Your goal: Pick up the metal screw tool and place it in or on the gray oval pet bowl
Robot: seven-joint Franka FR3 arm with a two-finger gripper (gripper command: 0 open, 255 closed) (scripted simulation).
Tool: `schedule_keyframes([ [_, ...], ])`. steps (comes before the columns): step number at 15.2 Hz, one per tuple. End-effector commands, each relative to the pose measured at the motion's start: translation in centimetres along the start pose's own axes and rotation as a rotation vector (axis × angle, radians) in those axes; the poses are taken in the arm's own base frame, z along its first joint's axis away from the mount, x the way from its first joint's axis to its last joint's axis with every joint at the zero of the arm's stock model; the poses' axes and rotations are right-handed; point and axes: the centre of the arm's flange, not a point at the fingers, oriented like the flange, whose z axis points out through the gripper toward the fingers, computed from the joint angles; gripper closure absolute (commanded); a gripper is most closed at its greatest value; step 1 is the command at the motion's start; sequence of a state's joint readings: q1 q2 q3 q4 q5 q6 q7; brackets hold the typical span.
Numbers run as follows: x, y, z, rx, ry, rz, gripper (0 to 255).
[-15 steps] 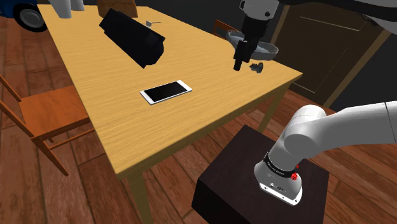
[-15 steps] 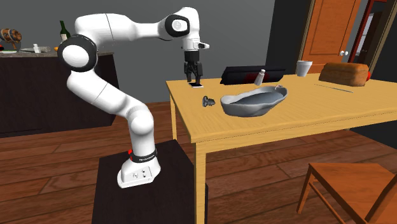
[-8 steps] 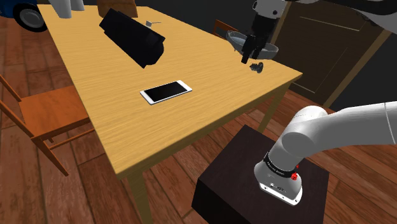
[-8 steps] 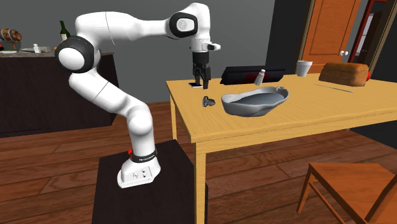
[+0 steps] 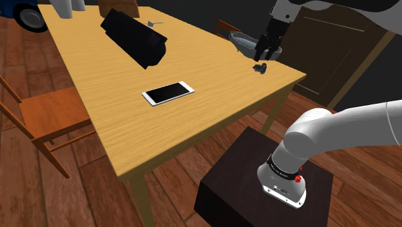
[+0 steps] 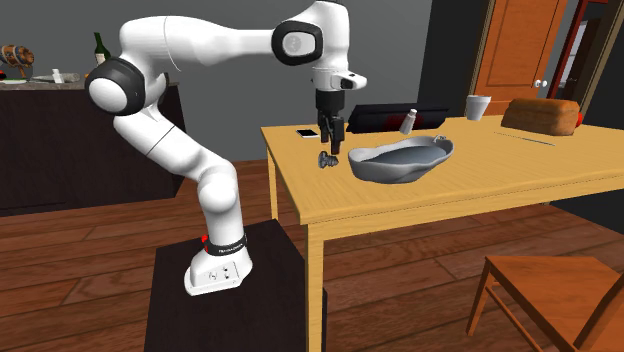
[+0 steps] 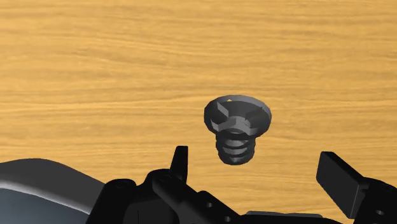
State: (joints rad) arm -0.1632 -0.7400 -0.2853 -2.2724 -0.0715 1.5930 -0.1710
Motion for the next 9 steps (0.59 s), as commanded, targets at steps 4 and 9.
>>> schedule_keyframes([
  [4, -0.1, 0.4, 2.4, 0.003, 0.001, 0.008, 0],
  [9, -0.1, 0.4, 3.7, 0.003, 0.001, 0.008, 0],
])
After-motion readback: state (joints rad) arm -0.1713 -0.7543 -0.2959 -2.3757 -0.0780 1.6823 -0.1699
